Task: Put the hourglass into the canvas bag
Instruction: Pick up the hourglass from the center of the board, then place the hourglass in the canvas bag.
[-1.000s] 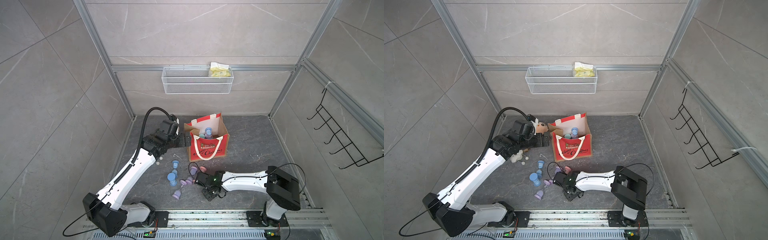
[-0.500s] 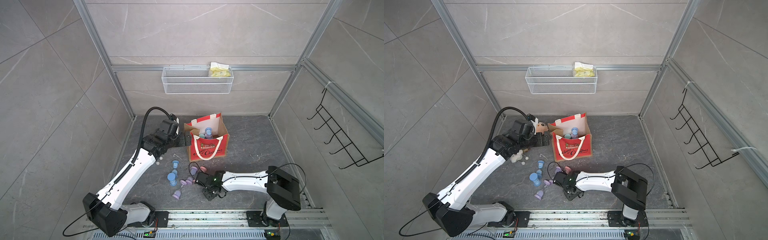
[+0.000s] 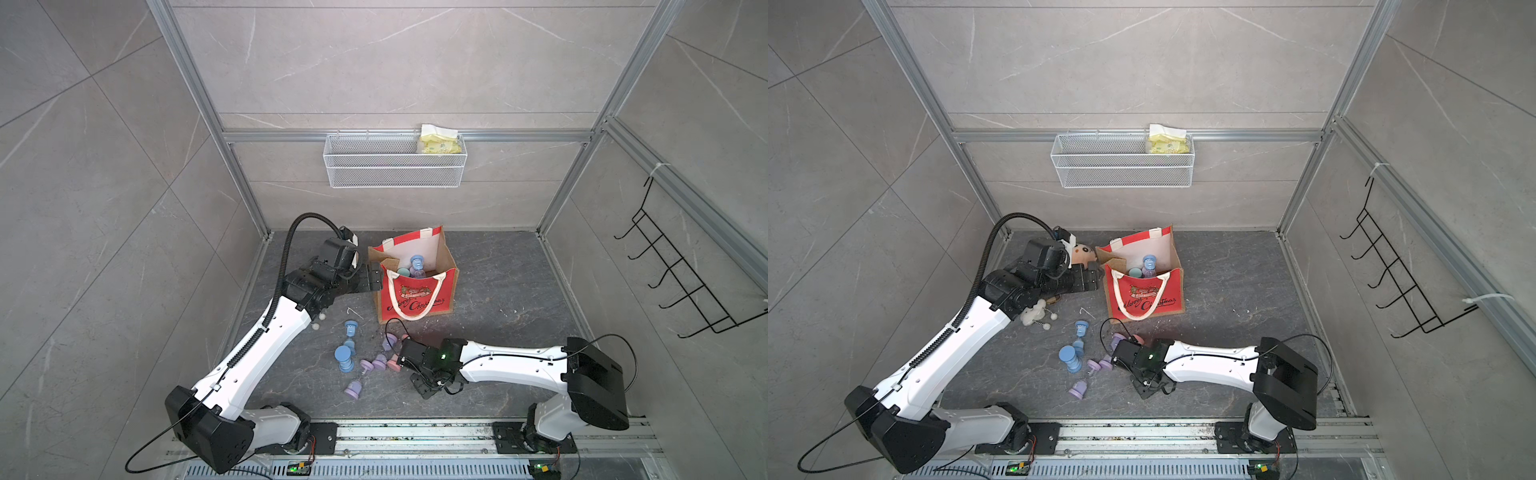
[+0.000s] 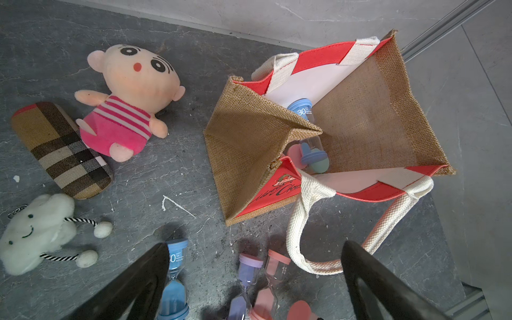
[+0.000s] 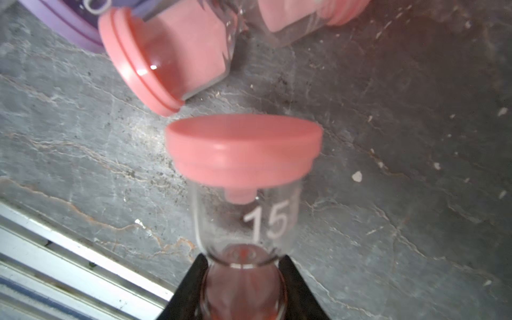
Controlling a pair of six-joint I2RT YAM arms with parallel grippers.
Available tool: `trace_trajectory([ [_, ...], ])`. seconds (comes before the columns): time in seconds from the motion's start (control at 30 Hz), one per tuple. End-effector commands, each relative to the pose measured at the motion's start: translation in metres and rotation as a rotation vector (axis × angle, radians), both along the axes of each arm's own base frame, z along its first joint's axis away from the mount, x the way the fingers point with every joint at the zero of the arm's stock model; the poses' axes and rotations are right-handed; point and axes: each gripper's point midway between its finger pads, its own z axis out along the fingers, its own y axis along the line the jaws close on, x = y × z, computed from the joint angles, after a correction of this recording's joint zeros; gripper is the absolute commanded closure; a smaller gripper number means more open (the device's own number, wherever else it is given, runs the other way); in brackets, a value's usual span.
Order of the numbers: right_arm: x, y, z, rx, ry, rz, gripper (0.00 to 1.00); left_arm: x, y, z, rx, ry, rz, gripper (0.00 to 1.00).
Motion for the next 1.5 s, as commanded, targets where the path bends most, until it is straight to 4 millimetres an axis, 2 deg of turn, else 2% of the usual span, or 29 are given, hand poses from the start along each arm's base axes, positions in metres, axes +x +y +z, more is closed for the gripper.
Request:
trace_trajectory([
  [0.0,0.008,-0.001,0.034,0.046,-0.046,-0.031,1.0,0.005,-0.003,0.027,-0.04,-0.068,0.006,0.0],
  [0.17,0.015,0.005,0.09,0.155,-0.102,-0.043,1.0,0.012,-0.006,0.029,-0.036,-0.055,0.021,0.0],
  [0.3,0.022,0.009,0.145,0.245,-0.164,-0.035,1.0,0.023,-0.009,0.03,-0.034,-0.037,0.048,0.0],
  [0.4,0.03,0.011,0.18,0.308,-0.196,-0.036,1.0,0.032,-0.012,0.031,-0.031,-0.041,0.066,0.0],
  [0.57,0.059,0.01,0.23,0.391,-0.257,-0.067,1.0,0.049,-0.018,0.029,-0.023,-0.029,0.082,0.0],
  [0.67,0.086,0.005,0.254,0.421,-0.301,-0.111,1.0,0.062,-0.02,0.026,-0.028,-0.024,0.116,0.0],
  [0.73,0.106,0.002,0.263,0.428,-0.327,-0.145,1.0,0.07,-0.024,0.022,-0.042,-0.018,0.128,0.01],
  [0.9,0.162,-0.001,0.268,0.403,-0.393,-0.232,1.0,0.088,-0.04,0.01,-0.063,0.017,0.125,0.06],
  [1.03,0.202,-0.001,0.257,0.418,-0.403,-0.322,1.0,0.103,-0.045,-0.001,-0.052,0.036,0.139,0.12],
  [1.17,0.238,-0.005,0.242,0.428,-0.408,-0.399,1.0,0.117,-0.042,-0.017,-0.057,0.071,0.162,0.18],
  [1.3,0.266,-0.002,0.222,0.408,-0.393,-0.421,1.0,0.131,-0.042,-0.024,-0.07,0.069,0.164,0.23],
  [1.47,0.288,0.004,0.201,0.377,-0.375,-0.417,1.0,0.145,-0.044,-0.038,-0.059,0.09,0.171,0.27],
])
